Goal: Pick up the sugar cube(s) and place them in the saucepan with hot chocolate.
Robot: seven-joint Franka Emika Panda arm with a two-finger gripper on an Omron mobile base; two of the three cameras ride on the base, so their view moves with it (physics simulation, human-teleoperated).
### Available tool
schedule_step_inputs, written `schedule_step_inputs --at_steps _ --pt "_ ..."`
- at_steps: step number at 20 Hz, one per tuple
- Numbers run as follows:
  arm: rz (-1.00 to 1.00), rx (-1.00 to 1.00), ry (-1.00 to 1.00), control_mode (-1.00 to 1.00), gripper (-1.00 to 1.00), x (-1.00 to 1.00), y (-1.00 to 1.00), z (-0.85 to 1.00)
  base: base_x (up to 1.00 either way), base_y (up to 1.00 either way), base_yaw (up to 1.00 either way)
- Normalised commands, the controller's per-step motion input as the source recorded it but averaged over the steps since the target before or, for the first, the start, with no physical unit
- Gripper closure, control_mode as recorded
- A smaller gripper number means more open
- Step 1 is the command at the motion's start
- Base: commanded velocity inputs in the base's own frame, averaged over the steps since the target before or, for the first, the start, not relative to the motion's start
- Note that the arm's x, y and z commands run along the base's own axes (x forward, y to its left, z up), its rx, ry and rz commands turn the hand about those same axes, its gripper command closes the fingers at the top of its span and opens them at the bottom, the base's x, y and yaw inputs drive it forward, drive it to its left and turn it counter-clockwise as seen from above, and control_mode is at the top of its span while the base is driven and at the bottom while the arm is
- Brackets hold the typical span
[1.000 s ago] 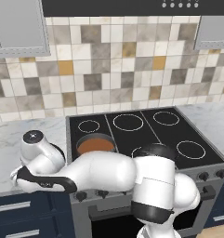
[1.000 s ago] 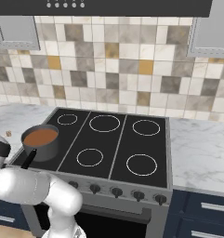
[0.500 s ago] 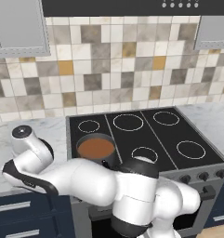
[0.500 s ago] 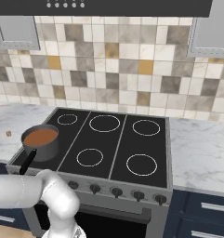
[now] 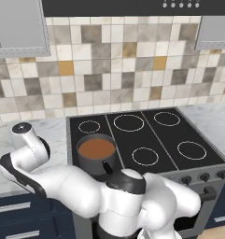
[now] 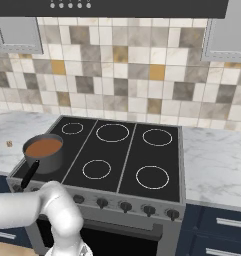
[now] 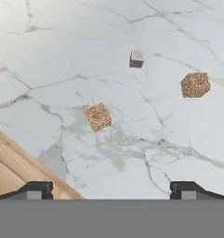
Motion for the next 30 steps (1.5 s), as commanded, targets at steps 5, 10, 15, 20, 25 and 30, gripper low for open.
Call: schedule_step_inputs --at_steps 5,10,15,20,25,30 --pt "0.03 0.0 0.0 -1.0 -1.0 0.0 0.05 -0.25 0.0 0.0 0.0" --pt "0.11 0.01 0.01 -1.0 -1.0 0.01 0.2 -0.2 0.0 0.0 0.0" --pt "0.1 0.0 0.02 -1.0 -1.0 0.07 0.1 0.0 0.0 0.0 0.0" --pt "0.07 0.0 0.05 -1.0 -1.0 0.27 0.0 -0.06 0.0 0.0 0.0" --pt "0.09 0.0 0.01 -1.0 -1.0 0.38 0.03 -0.19 0.0 0.0 0.0" --pt "0.08 0.0 0.0 -1.0 -1.0 0.13 0.23 -0.16 0.0 0.0 0.0"
